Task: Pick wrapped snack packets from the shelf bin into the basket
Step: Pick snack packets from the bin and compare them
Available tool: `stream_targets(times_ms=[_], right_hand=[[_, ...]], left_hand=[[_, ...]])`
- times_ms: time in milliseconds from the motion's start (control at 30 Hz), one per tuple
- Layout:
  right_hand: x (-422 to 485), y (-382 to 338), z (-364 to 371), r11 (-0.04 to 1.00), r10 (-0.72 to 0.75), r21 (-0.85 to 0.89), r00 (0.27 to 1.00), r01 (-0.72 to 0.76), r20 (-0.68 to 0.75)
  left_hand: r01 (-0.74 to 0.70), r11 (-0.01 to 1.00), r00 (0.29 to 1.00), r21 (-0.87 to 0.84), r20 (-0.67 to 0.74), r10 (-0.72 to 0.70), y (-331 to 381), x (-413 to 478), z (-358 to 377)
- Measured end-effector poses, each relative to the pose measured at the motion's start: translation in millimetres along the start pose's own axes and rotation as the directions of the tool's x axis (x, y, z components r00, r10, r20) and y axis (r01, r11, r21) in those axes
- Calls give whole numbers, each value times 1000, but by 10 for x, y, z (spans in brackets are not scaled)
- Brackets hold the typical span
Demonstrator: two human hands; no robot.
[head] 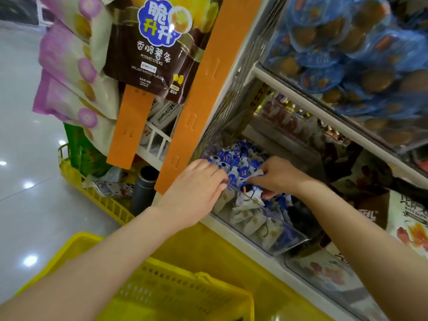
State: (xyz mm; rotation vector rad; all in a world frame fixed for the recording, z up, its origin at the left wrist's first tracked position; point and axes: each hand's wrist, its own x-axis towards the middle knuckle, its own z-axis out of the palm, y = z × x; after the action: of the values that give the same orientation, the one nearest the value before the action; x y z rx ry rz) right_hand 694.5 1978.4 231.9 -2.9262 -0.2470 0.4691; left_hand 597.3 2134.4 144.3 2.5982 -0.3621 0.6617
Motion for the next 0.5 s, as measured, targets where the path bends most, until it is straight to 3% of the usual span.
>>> stream_targets(times_ms=[167, 267, 400, 500], right_hand=[[166, -67, 264, 984, 29, 180, 993, -9, -113], [192, -93, 302, 998, -42, 38, 979, 51, -200], [157, -113, 245, 986, -86, -152, 987, 66, -133], [102, -136, 222, 986, -165, -19, 986, 165, -2]], left_hand=[[-5, 1000, 1000, 12, 31, 5, 0, 6, -23], [-12, 1000, 999, 15, 45, 11, -8, -7, -34], [-19, 1000, 998, 23, 55, 18, -9, -11, -41], [-20, 999, 999, 33, 51, 18, -6, -4, -38]])
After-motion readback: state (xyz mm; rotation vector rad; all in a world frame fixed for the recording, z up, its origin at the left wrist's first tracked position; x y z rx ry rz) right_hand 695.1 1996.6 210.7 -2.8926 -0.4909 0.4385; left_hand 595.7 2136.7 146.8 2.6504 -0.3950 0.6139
